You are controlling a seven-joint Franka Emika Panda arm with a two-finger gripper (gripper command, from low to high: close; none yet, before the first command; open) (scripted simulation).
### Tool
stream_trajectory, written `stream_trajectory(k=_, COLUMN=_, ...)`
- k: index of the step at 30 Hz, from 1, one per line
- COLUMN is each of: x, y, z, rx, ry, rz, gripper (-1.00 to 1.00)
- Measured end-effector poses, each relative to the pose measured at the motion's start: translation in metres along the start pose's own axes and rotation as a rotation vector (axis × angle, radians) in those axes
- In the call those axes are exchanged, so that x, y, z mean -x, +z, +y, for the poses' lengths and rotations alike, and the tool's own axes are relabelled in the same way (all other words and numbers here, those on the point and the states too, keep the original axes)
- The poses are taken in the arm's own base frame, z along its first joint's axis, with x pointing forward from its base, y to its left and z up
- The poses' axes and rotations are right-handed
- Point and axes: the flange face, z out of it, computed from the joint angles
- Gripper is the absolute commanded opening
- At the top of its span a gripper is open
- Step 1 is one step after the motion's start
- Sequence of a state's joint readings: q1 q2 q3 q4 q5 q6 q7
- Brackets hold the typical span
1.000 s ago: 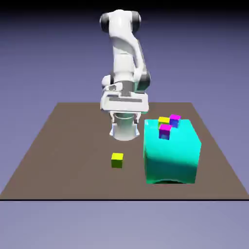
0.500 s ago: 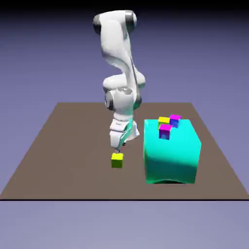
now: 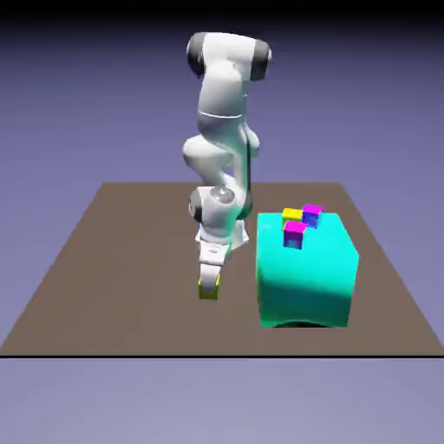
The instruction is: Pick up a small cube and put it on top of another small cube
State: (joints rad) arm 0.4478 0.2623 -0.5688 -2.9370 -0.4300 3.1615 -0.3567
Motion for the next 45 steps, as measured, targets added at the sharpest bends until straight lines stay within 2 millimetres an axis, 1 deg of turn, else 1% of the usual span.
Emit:
stream_trajectory(k=1, x=0.000, y=0.000, z=0.000, rx=0.000, ry=0.000, rz=0.000, gripper=-1.00)
stream_trajectory(k=6, x=-0.003, y=-0.034, z=0.003, rx=-0.002, ry=-0.001, rz=0.000, gripper=-1.00)
stream_trajectory(k=12, x=0.001, y=-0.068, z=0.002, rx=0.000, ry=0.000, rz=-0.001, gripper=-1.00)
stream_trajectory(k=14, x=0.002, y=-0.070, z=0.002, rx=0.000, ry=0.000, rz=-0.001, gripper=-1.00)
stream_trajectory(k=18, x=-0.029, y=-0.099, z=0.026, rx=0.040, ry=0.178, rz=-0.030, gripper=-1.00)
stream_trajectory(k=21, x=-0.052, y=-0.125, z=0.038, rx=0.057, ry=0.310, rz=-0.041, gripper=-1.00)
stream_trajectory(k=24, x=-0.076, y=-0.155, z=0.044, rx=0.063, ry=0.439, rz=-0.045, gripper=-1.00)
stream_trajectory(k=27, x=-0.099, y=-0.188, z=0.043, rx=0.058, ry=0.562, rz=-0.046, gripper=-1.00)
stream_trajectory(k=30, x=-0.121, y=-0.223, z=0.035, rx=0.041, ry=0.676, rz=-0.046, gripper=-1.00)
stream_trajectory(k=34, x=-0.147, y=-0.271, z=0.014, rx=0.005, ry=0.812, rz=-0.051, gripper=-1.00)
stream_trajectory(k=38, x=-0.169, y=-0.321, z=-0.018, rx=-0.044, ry=0.925, rz=-0.066, gripper=-1.00)
stream_trajectory(k=42, x=-0.185, y=-0.369, z=-0.061, rx=-0.098, ry=1.013, rz=-0.096, gripper=-1.00)
stream_trajectory(k=44, x=-0.185, y=-0.369, z=-0.061, rx=-0.098, ry=1.013, rz=-0.096, gripper=-1.00)
stream_trajectory(k=45, x=-0.187, y=-0.353, z=-0.063, rx=-0.098, ry=1.013, rz=-0.096, gripper=-1.00)
